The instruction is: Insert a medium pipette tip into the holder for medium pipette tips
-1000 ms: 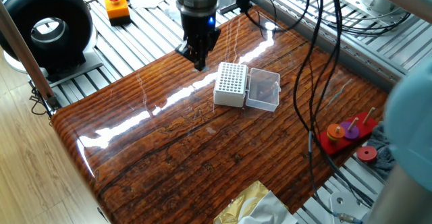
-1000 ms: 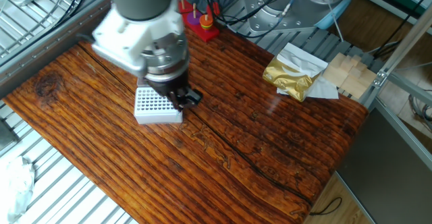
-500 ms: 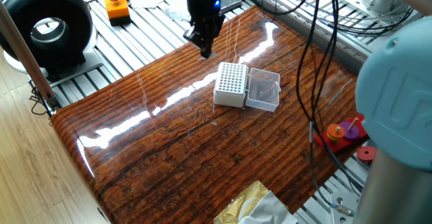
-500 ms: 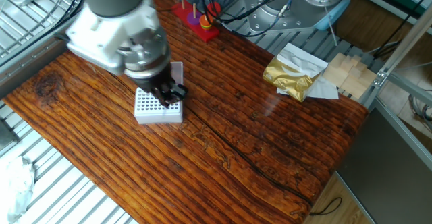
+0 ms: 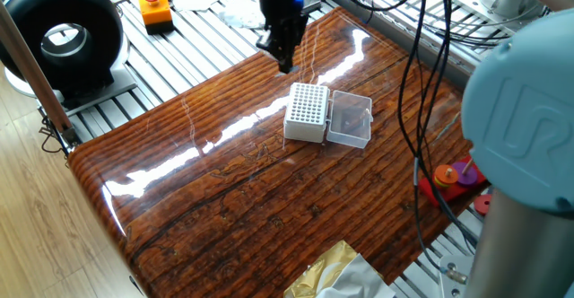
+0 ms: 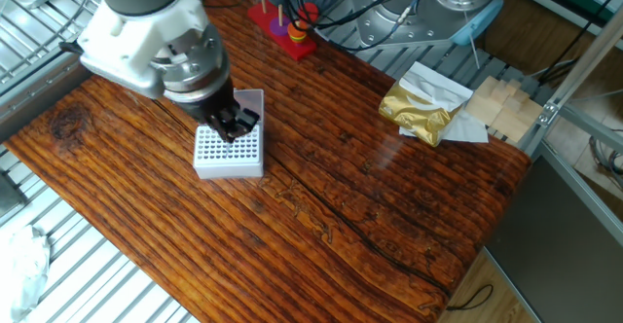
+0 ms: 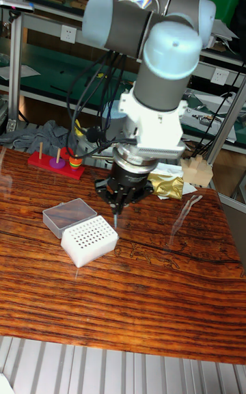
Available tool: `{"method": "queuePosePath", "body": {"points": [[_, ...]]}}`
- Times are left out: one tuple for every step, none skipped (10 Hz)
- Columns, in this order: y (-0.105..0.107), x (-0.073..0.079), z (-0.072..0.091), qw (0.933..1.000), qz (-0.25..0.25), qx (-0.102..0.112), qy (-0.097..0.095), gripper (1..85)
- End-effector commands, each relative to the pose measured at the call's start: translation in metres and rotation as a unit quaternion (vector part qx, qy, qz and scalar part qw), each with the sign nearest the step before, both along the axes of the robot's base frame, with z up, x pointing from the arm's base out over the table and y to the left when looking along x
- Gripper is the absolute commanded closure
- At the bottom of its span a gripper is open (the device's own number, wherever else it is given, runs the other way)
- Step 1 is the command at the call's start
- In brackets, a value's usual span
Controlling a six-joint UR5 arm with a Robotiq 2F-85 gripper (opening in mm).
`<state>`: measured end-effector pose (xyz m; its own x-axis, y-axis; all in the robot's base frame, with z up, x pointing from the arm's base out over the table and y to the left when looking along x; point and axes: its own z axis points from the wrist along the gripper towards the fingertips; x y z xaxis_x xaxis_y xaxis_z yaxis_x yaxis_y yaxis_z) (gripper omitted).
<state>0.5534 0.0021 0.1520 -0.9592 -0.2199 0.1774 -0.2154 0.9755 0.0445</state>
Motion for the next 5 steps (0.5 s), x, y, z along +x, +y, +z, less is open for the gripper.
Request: {"method": "queuePosePath", "body": {"points": [[-0.02, -0.025, -0.011, 0.9989, 0.005, -0.012, 0.044, 84.7], [-0.023, -0.036, -0.01, 0.9976, 0.006, -0.015, 0.067, 84.7], [-0.022, -0.046, -0.008, 0.9957, 0.01, -0.012, 0.091, 84.7], [-0.025, -0.051, -0.008, 0.9943, 0.012, -0.017, 0.104, 84.7], [-0.025, -0.05, -0.01, 0.9942, 0.011, -0.017, 0.106, 84.7]]}}
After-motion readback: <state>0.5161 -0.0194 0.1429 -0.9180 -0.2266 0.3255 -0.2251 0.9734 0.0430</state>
